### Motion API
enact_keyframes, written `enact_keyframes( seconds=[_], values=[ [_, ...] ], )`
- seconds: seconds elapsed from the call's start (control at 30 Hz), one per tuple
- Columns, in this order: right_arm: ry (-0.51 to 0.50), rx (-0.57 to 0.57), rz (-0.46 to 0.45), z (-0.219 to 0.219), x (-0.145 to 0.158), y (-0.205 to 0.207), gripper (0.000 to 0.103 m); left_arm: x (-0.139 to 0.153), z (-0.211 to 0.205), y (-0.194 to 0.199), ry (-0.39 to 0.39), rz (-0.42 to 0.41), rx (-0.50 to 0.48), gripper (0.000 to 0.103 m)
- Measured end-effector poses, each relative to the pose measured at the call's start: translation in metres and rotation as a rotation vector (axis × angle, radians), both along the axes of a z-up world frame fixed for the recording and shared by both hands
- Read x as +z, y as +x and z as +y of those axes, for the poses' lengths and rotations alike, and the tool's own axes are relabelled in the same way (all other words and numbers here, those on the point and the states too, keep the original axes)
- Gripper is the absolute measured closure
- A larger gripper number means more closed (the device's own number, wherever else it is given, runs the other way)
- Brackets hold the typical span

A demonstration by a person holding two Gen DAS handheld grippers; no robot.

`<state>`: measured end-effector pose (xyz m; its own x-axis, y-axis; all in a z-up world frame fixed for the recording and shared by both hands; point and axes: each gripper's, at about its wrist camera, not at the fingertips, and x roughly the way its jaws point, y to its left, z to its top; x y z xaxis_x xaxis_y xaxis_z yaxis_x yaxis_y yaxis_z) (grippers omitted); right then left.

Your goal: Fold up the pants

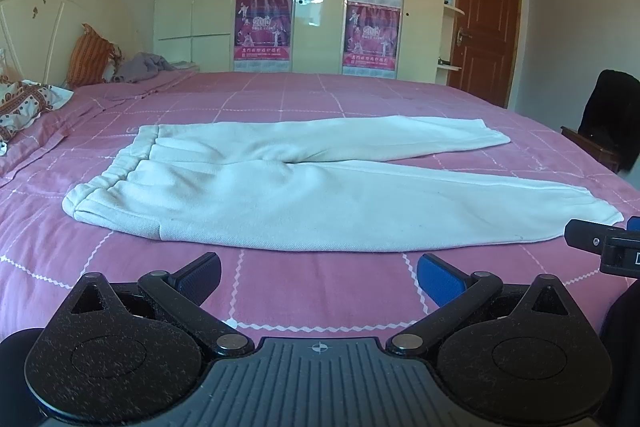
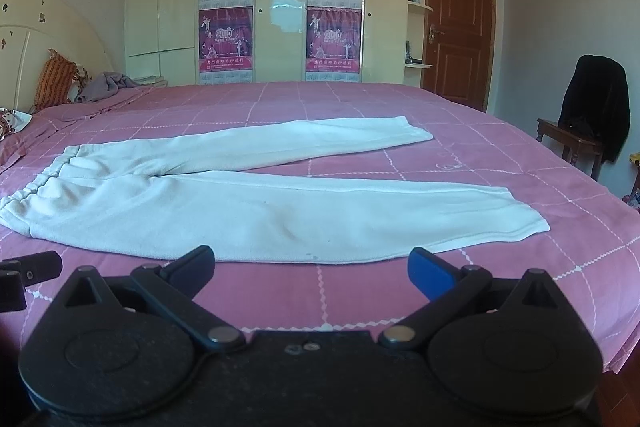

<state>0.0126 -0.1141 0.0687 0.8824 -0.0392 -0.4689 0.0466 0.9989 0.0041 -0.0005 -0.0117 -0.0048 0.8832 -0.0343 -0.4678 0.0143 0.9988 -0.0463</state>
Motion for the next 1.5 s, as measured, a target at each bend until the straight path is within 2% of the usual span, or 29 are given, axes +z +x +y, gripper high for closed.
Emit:
enact_keyframes(
  seconds=[1.5],
  values=[
    [-0.004, -0.001, -0.01, 0.0032, 0.0002, -0.0022, 0.0, -0.0012, -0.0003, -0.0005, 0.003, -0.006, -0.003, 0.0]
  ],
)
